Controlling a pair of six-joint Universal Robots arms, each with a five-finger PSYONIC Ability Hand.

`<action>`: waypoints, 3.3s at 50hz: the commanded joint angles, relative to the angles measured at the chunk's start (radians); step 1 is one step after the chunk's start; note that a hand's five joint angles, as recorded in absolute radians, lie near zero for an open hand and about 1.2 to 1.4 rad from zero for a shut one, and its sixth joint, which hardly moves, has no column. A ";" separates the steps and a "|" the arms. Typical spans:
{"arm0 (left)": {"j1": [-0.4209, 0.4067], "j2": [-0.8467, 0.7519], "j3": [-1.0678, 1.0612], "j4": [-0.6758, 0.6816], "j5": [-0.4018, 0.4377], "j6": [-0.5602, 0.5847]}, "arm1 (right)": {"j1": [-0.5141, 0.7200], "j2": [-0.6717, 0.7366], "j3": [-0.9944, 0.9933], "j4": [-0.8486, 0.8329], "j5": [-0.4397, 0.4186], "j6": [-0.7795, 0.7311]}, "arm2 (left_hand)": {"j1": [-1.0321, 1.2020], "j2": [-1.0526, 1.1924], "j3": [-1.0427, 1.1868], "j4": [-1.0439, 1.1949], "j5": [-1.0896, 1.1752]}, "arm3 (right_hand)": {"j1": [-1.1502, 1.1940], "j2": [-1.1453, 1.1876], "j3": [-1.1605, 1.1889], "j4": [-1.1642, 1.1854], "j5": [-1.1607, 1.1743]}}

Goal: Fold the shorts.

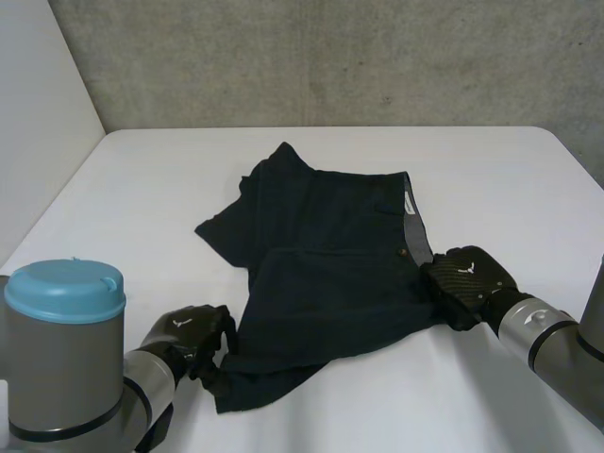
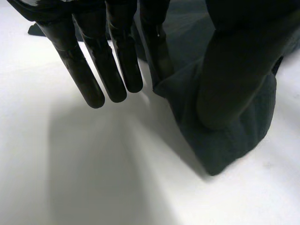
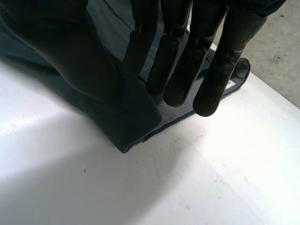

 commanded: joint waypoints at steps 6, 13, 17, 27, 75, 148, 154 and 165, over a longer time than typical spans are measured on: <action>-0.022 -0.019 0.036 0.003 -0.003 -0.069 | -0.006 0.000 0.006 0.000 -0.001 0.016 | 0.583 0.590 0.595 0.594 0.603 | 0.461 0.222 0.219 0.208 0.253; -0.014 0.094 0.115 -0.004 -0.032 -0.016 | -0.006 -0.032 -0.002 0.009 0.019 0.016 | 0.618 0.626 0.630 0.629 0.639 | 0.461 0.222 0.219 0.208 0.253; 0.007 0.201 0.132 0.008 -0.039 0.232 | -0.003 -0.080 -0.002 0.028 0.022 0.016 | 0.618 0.626 0.630 0.629 0.639 | 0.461 0.222 0.219 0.208 0.253; -0.016 0.203 0.057 0.184 -0.162 0.647 | 0.003 -0.089 0.000 0.067 0.022 0.055 | 0.618 0.626 0.630 0.629 0.639 | 0.461 0.222 0.219 0.208 0.253; -0.119 0.275 0.224 0.114 -0.184 0.618 | 0.117 -0.317 -0.120 0.072 0.174 -0.132 | 0.618 0.626 0.630 0.629 0.639 | 0.461 0.222 0.219 0.208 0.253; 0.052 -0.072 0.350 0.763 -0.093 0.709 | 0.215 0.233 -0.717 -0.095 0.206 -0.008 | 0.618 0.626 0.630 0.629 0.639 | 0.461 0.222 0.219 0.208 0.253; 0.038 -0.121 0.280 0.542 -0.104 0.703 | 0.223 0.325 -0.695 0.129 0.212 -0.140 | 0.618 0.626 0.630 0.629 0.639 | 0.461 0.222 0.219 0.208 0.253; 0.006 0.014 0.103 0.241 -0.099 0.716 | 0.210 0.129 -0.472 0.334 0.237 -0.204 | 0.618 0.626 0.630 0.629 0.639 | 0.461 0.222 0.219 0.208 0.253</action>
